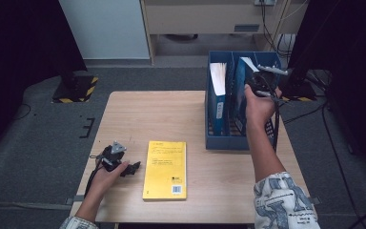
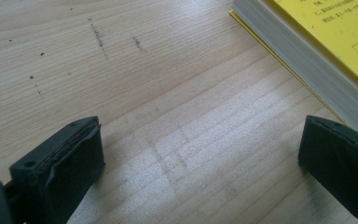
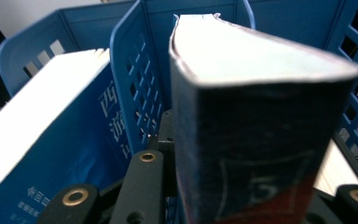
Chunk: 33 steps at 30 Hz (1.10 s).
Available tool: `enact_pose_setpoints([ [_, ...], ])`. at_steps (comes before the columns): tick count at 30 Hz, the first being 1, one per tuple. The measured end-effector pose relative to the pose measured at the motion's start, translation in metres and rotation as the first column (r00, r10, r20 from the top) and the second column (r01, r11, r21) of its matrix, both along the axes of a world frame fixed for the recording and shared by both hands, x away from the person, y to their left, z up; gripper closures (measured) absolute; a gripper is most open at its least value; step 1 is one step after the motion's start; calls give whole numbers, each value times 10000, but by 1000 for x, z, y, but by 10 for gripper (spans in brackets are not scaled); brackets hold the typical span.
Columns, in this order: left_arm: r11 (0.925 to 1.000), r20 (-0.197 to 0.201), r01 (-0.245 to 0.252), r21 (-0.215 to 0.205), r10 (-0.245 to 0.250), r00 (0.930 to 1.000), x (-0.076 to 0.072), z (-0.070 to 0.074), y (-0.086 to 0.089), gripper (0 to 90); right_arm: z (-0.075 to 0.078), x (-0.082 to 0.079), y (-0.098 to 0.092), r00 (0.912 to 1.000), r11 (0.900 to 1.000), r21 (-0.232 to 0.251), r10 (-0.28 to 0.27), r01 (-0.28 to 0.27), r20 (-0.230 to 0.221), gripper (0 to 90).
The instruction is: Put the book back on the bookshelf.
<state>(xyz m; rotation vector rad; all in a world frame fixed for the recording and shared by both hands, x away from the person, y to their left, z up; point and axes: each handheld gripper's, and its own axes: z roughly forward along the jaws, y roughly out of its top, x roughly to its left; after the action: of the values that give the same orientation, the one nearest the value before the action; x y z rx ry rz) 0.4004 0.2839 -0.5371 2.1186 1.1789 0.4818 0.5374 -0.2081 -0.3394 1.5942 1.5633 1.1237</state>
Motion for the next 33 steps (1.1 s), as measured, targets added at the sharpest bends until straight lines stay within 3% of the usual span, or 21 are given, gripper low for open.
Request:
enact_pose_setpoints([
  [33, 10000, -14, 64, 17, -64, 10000, 0, 0, -1, 0, -20, 4, 8, 9995, 9995, -15, 307, -307, -112, 739],
])
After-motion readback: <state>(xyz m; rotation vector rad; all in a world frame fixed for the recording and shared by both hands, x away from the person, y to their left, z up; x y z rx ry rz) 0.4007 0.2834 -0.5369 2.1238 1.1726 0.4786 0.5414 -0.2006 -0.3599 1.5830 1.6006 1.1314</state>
